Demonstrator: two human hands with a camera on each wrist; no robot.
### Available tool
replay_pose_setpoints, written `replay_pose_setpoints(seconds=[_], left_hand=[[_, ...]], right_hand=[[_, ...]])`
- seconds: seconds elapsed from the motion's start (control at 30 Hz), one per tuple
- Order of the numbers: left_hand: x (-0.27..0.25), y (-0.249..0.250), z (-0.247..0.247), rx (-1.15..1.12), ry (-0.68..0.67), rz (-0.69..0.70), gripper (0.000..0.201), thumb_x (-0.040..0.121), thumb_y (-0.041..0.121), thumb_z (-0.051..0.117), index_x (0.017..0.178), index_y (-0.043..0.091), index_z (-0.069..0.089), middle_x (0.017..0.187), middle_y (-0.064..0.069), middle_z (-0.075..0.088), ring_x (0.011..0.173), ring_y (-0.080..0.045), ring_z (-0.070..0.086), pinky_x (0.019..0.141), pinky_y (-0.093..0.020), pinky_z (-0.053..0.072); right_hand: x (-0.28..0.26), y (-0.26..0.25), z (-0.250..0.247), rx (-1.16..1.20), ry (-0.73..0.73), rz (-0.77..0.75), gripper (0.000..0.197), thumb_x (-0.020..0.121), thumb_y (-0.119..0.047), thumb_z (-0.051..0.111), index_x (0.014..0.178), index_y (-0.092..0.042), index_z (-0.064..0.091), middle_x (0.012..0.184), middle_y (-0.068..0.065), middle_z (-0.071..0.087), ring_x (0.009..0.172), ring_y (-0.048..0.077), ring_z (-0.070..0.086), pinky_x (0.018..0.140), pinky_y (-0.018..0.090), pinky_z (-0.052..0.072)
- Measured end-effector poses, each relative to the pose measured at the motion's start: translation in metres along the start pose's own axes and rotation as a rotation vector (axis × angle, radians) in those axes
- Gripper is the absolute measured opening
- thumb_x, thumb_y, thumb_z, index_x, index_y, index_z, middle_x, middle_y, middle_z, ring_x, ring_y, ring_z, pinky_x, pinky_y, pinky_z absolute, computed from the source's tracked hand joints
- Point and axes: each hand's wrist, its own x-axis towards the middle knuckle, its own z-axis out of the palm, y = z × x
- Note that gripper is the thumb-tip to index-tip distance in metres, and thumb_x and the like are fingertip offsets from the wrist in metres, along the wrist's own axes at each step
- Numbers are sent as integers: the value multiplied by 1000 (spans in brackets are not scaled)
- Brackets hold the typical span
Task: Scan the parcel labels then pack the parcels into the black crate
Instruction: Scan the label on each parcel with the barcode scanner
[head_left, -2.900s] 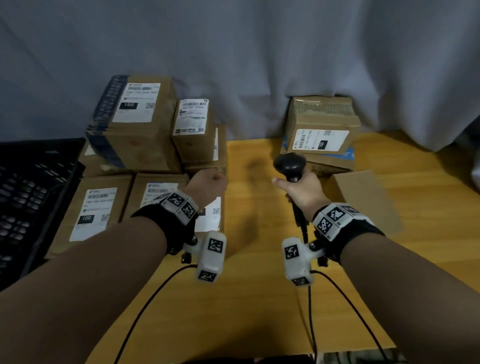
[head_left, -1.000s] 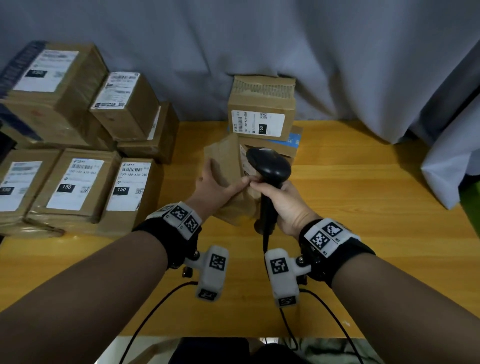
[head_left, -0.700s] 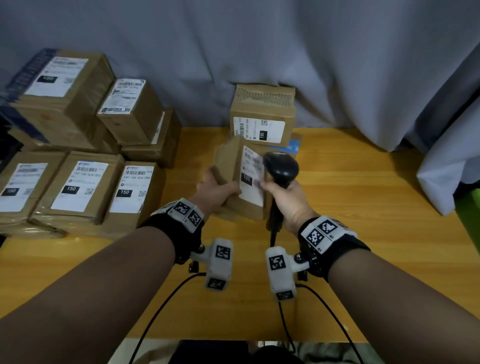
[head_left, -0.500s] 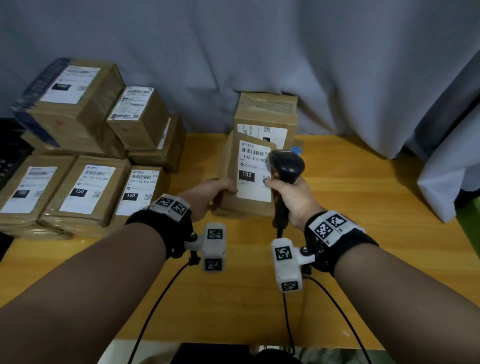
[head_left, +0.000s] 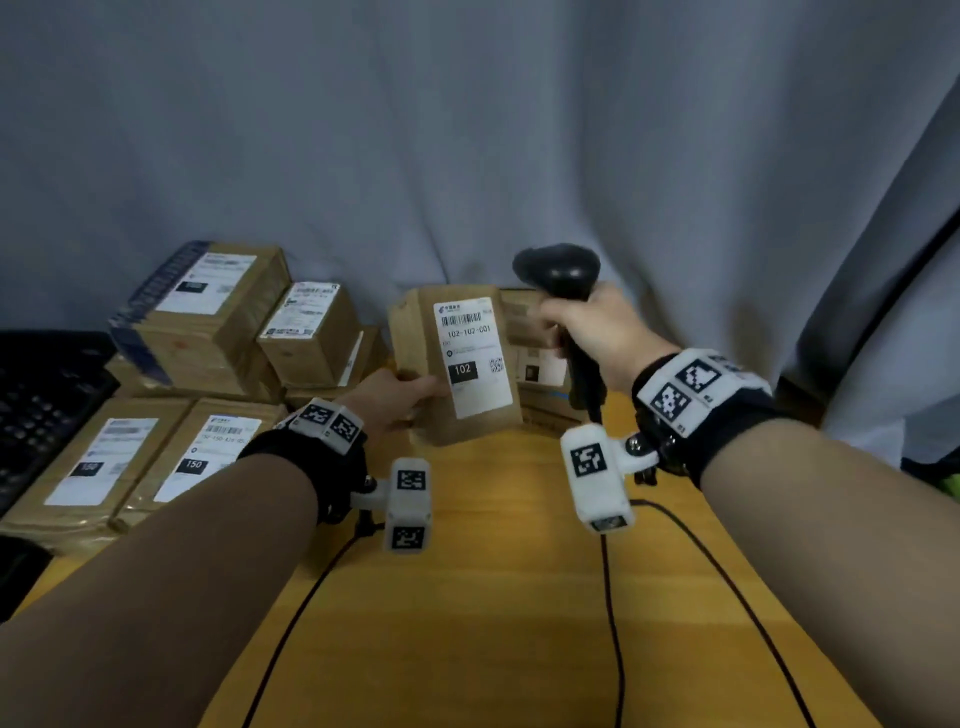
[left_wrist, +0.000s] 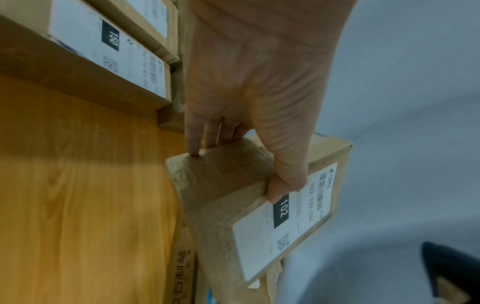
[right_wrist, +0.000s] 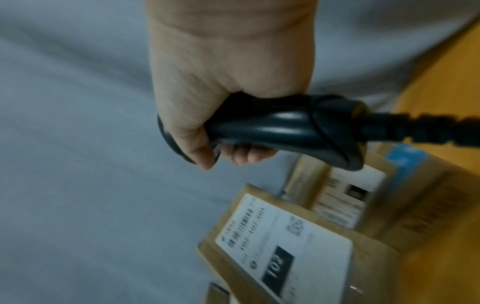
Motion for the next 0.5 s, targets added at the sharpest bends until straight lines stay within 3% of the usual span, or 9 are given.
replay_pose_setpoints(seconds=[0.13, 0.3, 0.43, 0.5], left_hand=[[0, 17, -7, -13, 102, 126, 41, 71, 39, 78, 97, 8, 70, 99, -12, 73, 92, -26, 68, 90, -45, 55], [-4, 25, -6, -7, 141, 212, 27, 77, 34, 75, 91, 12, 69, 90, -4, 72, 87, -22, 68, 90, -43, 55], [-11, 27, -1, -18, 125, 248, 19, 81, 32, 73, 86, 16, 64, 95, -3, 71, 91, -21, 68, 91, -39, 55], [-14, 27, -1, -32, 113, 279, 25, 82, 34, 73, 95, 15, 62, 101, -2, 70, 94, -20, 67, 91, -39, 55]], right_hand=[[-8, -48, 1, 116, -134, 40, 22, 90, -27, 65, 85, -7, 60, 60, 7, 56, 44, 14, 52, 44, 22, 46], [-24, -48, 8, 3, -191, 23, 27, 90, -31, 64, 83, -6, 59, 62, 10, 57, 46, 17, 54, 45, 25, 48], [-31, -50, 1, -84, -157, -27, 30, 89, -32, 64, 84, -3, 62, 63, 13, 61, 48, 19, 59, 47, 26, 51], [-35, -50, -2, -97, -153, -46, 30, 88, -32, 65, 84, -3, 64, 64, 13, 62, 48, 19, 60, 48, 26, 52]])
